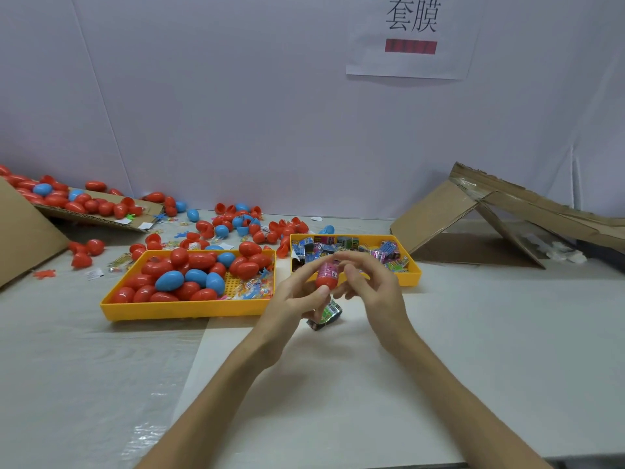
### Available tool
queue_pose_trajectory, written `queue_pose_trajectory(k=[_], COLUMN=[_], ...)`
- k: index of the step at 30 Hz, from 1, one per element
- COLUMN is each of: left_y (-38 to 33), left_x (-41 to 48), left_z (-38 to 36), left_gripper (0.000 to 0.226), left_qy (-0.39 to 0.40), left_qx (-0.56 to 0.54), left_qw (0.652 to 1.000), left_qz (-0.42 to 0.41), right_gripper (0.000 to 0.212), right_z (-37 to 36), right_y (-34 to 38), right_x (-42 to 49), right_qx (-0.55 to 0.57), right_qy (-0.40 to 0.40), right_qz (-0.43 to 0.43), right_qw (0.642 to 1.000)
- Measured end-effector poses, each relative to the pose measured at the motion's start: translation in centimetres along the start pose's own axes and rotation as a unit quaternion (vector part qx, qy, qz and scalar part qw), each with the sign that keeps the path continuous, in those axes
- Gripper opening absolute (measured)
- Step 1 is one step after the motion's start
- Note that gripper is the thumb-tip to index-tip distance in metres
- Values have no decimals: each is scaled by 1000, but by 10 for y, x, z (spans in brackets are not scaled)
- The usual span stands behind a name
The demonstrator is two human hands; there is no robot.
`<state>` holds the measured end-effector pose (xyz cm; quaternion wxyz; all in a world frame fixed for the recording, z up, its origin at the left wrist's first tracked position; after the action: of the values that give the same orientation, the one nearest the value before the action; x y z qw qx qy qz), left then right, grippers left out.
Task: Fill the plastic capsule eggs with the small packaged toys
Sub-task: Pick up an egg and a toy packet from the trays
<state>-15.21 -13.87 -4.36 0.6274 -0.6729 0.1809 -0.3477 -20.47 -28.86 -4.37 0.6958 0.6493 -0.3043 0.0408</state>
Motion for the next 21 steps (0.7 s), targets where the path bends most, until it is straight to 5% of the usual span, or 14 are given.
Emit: queue_pose_trajectory(k=[4,10,21], left_y=[2,1,2], left_x=[0,-1,-1], left_z=[0,0,1], left_gripper=[51,20,27], left_qy=[-17,-29,-45], left_qx=[1,25,48], left_qw=[1000,999,998], left_qz=[16,-15,-17], right_gripper=[16,17,24], right_z=[4,7,10], right_y=[-2,-4,-7], right_x=[2,2,3], right_qx=[30,46,79], right_qy=[33,14,6], right_qz=[-53,-72,-79], right_qw=[998,996,994])
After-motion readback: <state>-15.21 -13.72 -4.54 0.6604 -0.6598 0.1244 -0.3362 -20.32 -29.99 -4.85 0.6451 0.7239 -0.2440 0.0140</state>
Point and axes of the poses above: each hand's wrist, its own x-axis towards the middle knuckle, its own z-axis out of the back of the hand, y = z × x, the point moved 2 cm from there along x, towards the middle knuckle, and after that the axes turned 4 degrees about x, right-handed, at the moved point
